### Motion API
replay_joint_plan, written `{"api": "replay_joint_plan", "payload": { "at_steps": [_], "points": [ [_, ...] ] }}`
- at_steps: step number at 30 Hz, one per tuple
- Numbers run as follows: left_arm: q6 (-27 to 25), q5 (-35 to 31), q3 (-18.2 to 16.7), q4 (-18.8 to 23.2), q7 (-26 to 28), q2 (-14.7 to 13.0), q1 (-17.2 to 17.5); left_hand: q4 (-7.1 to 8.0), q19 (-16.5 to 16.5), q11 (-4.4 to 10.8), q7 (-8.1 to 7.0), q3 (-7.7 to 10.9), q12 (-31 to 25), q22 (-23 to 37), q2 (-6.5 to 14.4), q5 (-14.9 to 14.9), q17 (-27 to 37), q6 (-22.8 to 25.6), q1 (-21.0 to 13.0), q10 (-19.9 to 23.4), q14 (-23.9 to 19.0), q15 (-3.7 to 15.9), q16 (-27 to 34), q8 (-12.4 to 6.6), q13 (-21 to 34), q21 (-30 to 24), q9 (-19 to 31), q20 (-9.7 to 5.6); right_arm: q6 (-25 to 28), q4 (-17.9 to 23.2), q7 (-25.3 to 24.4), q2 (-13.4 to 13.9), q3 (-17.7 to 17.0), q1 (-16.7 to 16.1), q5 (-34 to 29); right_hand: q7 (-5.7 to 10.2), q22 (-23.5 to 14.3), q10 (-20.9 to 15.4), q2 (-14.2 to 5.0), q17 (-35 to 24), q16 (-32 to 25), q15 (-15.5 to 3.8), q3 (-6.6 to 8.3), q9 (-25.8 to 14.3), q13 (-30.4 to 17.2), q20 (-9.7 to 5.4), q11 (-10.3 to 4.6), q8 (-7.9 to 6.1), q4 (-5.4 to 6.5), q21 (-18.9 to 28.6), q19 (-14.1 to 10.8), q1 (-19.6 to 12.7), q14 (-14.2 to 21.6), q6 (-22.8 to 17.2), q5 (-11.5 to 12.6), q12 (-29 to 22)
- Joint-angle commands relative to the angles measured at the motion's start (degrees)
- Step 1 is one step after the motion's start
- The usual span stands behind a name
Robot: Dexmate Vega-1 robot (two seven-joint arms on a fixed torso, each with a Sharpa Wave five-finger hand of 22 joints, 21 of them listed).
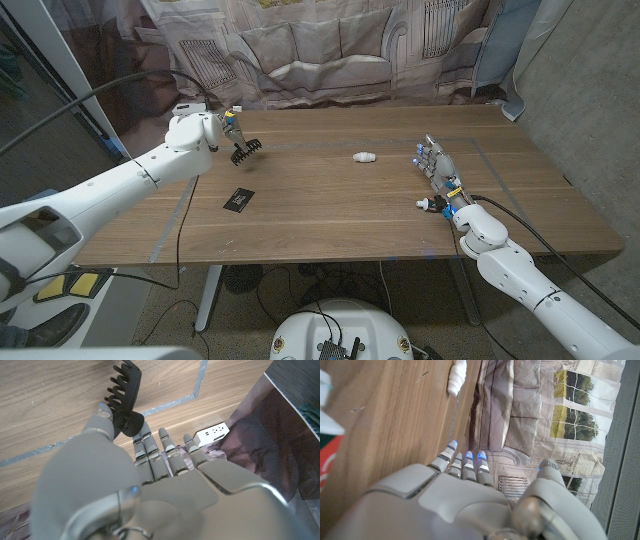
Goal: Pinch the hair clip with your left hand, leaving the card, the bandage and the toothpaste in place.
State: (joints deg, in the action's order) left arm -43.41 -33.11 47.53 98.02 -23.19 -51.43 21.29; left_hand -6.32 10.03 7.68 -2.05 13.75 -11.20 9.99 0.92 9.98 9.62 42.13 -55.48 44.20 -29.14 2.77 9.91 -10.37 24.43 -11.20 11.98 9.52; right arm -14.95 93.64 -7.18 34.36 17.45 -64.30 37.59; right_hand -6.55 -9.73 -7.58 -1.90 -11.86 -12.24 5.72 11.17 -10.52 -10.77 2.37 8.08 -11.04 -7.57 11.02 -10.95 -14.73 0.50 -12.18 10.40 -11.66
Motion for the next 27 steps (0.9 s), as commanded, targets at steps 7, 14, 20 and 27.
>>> {"api": "replay_joint_plan", "payload": {
  "at_steps": [7, 14, 20, 27],
  "points": [
    [-0.68, -1.73, 1.38, -2.62, -2.06, 1.25, -1.53, -0.45, 0.04, 0.28, 0.09, 0.08, -0.29, 0.30, 0.17, 0.24, 0.12, 0.57, 0.71, 0.46, 0.08, 2.03, 0.30, -0.58, -0.07, 0.12, -0.06, 0.22, -0.04, -0.86, 0.64, -0.17, 0.36, 0.58, 0.15, -0.17, -0.19, -0.16, -0.23, -0.18, 0.31, 0.19, -0.35, -0.12, -0.32, 0.44, 0.17, -0.04, -0.06, 0.11, -0.13, -0.62, 0.29, -0.49, -0.03, 0.15],
    [-0.51, -1.48, 1.52, -3.15, -2.55, 1.23, -1.53, -0.61, 0.26, 0.07, 0.22, 0.17, -0.61, 0.30, 0.25, 0.28, 0.10, 0.78, 0.70, 1.01, -0.09, 2.09, 0.44, -0.74, -0.24, -0.02, -0.09, 0.48, 0.42, -0.64, 0.55, -0.14, 0.44, 0.48, 0.40, -0.14, -0.19, -0.19, -0.21, -0.19, 0.31, 0.22, -0.39, -0.12, -0.32, 0.42, 0.21, -0.04, -0.05, 0.10, -0.11, -0.59, 0.29, -0.50, -0.03, 0.15],
    [-0.74, -1.28, 1.71, -3.93, -2.89, 1.38, -1.57, -0.69, 0.34, -0.06, 0.25, 0.22, -0.58, 0.30, 0.29, 0.29, 0.09, 0.74, 0.69, 0.82, -0.12, 2.07, 0.47, -0.76, -0.33, -0.06, -0.11, 0.70, 0.91, -0.51, 0.52, -0.02, 0.61, 0.52, 0.45, -0.10, -0.19, -0.18, -0.22, -0.19, 0.31, 0.22, -0.40, -0.12, -0.32, 0.41, 0.21, -0.04, -0.04, 0.11, -0.13, -0.58, 0.28, -0.51, -0.04, 0.15],
    [-0.34, -2.21, 3.38, -5.99, -4.77, 2.06, -3.19, -0.78, 0.33, 0.00, 0.29, 0.27, -0.53, 0.30, 0.32, 0.29, 0.08, 0.55, 0.68, 0.58, 0.04, 1.92, 0.43, -0.71, -0.41, -0.07, -0.12, 0.79, 1.15, -0.76, 0.60, -0.09, 0.80, 0.63, 0.56, -0.09, -0.19, -0.13, -0.26, -0.20, 0.34, 0.25, -0.41, -0.13, -0.32, 0.36, 0.22, -0.03, -0.02, 0.10, -0.10, -0.57, 0.20, -0.49, -0.03, 0.18]
  ]
}}
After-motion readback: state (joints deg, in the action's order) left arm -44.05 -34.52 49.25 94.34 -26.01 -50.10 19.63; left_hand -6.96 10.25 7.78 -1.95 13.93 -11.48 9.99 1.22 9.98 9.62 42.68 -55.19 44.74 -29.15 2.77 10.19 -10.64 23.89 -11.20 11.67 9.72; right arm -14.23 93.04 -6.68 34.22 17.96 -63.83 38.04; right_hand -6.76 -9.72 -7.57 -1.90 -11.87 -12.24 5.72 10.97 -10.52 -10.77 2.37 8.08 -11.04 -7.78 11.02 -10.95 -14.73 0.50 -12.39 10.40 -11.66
